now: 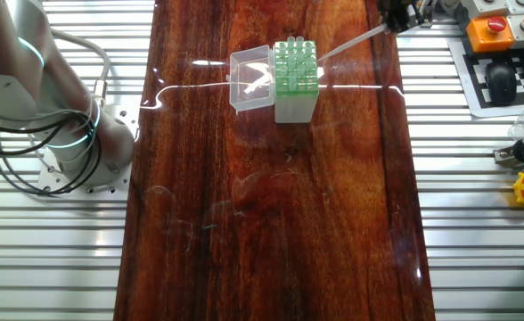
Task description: Insert a large pipette tip into the holder for large pipette tips
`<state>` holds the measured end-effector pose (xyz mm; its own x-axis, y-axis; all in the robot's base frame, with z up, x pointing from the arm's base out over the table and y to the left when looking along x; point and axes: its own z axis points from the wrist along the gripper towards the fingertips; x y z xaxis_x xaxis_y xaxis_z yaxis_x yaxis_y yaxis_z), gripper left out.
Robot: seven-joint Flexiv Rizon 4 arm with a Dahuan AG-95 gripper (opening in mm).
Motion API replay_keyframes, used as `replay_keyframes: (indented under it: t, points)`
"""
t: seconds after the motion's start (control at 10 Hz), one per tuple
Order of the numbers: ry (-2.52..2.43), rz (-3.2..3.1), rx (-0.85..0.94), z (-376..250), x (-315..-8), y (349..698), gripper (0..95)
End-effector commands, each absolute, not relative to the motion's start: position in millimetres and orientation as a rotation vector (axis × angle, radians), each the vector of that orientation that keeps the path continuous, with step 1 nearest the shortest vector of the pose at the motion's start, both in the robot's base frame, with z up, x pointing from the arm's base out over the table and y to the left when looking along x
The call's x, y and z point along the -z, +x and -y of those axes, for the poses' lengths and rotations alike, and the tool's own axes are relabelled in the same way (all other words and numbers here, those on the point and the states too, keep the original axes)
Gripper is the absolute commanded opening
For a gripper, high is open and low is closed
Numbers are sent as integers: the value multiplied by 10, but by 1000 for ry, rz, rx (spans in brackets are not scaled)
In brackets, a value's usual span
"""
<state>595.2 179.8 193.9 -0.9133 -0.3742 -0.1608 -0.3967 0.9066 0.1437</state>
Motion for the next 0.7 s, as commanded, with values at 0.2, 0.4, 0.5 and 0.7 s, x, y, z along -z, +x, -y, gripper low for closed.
replay_keyframes:
  t: [0.2,0.4,0.5,0.7]
  points:
    - [-579,-2901,-281,-1795,-1932,5952,0]
    - [-516,-2875,-294,-1909,-2018,5941,0]
    - [-501,-2877,-297,-1947,-2036,5953,0]
    - [-471,-2874,-299,-2049,-2068,5939,0]
